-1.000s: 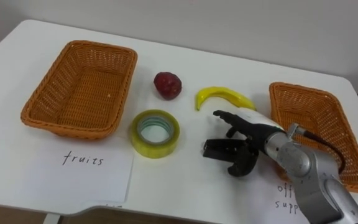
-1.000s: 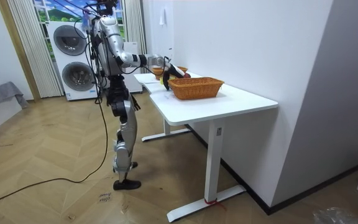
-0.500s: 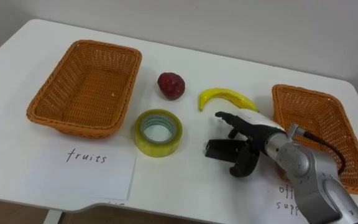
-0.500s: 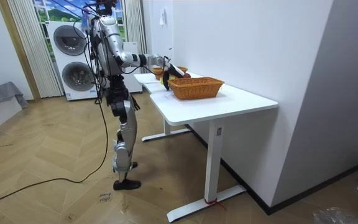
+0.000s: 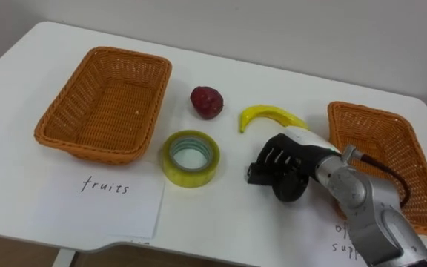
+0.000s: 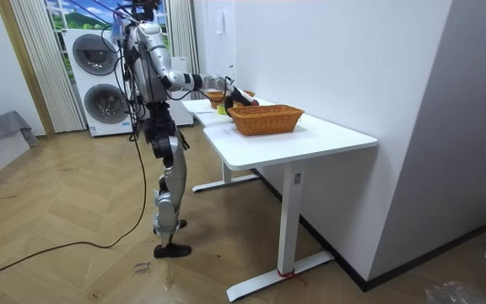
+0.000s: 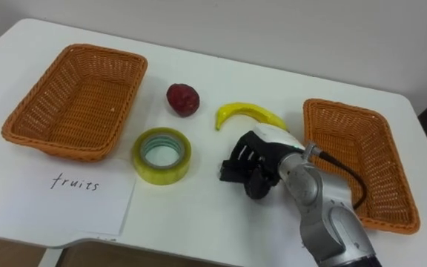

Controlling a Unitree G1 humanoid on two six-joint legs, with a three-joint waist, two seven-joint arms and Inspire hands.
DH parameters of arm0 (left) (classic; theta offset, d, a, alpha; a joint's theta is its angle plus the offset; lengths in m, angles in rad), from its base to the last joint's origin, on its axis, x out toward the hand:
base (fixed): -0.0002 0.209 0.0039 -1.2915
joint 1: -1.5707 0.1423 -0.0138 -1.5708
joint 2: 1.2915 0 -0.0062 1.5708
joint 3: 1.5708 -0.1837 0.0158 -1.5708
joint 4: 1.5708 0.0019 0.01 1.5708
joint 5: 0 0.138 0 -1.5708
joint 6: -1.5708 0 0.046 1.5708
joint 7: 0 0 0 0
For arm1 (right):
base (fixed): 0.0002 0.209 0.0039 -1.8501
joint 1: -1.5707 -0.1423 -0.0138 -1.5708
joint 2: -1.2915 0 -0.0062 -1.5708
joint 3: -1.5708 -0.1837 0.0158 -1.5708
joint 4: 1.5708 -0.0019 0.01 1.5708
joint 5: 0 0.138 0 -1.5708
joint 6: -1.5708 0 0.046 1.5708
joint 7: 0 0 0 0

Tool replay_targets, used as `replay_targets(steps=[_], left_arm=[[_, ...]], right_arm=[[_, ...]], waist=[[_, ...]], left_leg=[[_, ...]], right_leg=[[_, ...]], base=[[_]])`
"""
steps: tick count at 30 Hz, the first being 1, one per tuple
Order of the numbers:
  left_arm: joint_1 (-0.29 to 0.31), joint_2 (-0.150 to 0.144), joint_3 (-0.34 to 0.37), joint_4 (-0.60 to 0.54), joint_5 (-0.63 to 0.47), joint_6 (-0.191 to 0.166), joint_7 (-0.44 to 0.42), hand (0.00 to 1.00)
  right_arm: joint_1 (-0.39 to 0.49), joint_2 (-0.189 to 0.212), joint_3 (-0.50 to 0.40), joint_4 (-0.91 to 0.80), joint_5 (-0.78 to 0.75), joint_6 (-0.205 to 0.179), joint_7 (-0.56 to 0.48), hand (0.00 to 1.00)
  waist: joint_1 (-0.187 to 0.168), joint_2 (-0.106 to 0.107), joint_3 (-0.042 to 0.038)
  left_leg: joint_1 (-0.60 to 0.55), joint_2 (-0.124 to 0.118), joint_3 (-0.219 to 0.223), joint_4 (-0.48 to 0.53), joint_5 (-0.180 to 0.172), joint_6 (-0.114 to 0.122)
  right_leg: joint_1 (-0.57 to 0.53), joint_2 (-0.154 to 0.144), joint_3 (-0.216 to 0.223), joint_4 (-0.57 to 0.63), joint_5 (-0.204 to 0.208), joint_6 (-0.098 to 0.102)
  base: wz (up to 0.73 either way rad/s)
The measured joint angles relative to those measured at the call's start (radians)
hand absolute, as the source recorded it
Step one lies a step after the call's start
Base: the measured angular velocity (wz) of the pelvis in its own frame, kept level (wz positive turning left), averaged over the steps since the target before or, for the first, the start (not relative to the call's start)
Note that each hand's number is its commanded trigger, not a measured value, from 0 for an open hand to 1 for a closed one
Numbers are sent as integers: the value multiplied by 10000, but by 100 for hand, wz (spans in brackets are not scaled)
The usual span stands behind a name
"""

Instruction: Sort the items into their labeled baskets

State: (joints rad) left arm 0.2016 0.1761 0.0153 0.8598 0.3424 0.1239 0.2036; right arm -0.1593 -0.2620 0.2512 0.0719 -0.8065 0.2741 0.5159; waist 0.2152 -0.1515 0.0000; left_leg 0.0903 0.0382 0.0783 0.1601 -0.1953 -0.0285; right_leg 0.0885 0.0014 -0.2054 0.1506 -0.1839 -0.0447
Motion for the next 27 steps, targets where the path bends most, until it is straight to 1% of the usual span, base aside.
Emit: replay_targets(steps=[5, 11, 15, 19, 23, 25, 27], left_arm=[[-144, -6, -160, 8, -356, -22, 1, 0], [-79, 7, -208, 23, -356, -10, 3, 0], [-74, 9, -213, 21, -356, -4, 21, 0], [-115, 1, -229, 7, -297, -4, 26, 0], [-143, 7, -195, -49, -245, -26, 84, 0], [-138, 7, -194, -45, -271, -36, 114, 0], [-139, -9, -166, -42, -361, -145, 124, 0]], right_arm=[[-22, 9, 50, 33, 117, 12, -64, 100], [-49, 12, 18, 69, 224, 106, -5, 100], [-50, 13, 21, 66, 259, 100, -5, 100], [-48, 14, 42, -5, 404, 79, -16, 100], [-46, 17, -71, -59, 537, 25, -57, 100], [-41, 11, -105, -88, 547, -75, -56, 100], [30, -12, -224, -220, 552, -266, -106, 100]], waist=[[-19, 5, 3], [-56, 26, 18], [-77, 30, 21], [-144, 67, 45], [-182, 86, 58], [-212, 86, 59], [-240, 86, 59]], left_leg=[[14, 5, -25, -6, 0, 0], [11, 6, -70, -107, -19, 18], [23, 12, -72, -151, -21, 20], [60, 15, -94, -194, -21, 19], [71, 12, -84, -260, -20, 20], [65, 12, -88, -253, -20, 20], [21, 12, -78, -252, -20, 21]], right_leg=[[27, 2, -2, 10, 0, 0], [91, 2, -85, 14, 2, 2], [89, 11, -111, 17, 2, 3], [94, 24, -20, 30, 3, 3], [72, 35, 14, 32, 7, 10], [55, 34, 1, 31, 8, 11], [-33, 30, 32, 35, 9, 12]], base=[[0], [1], [1], [-2], [0], [0], [0]])
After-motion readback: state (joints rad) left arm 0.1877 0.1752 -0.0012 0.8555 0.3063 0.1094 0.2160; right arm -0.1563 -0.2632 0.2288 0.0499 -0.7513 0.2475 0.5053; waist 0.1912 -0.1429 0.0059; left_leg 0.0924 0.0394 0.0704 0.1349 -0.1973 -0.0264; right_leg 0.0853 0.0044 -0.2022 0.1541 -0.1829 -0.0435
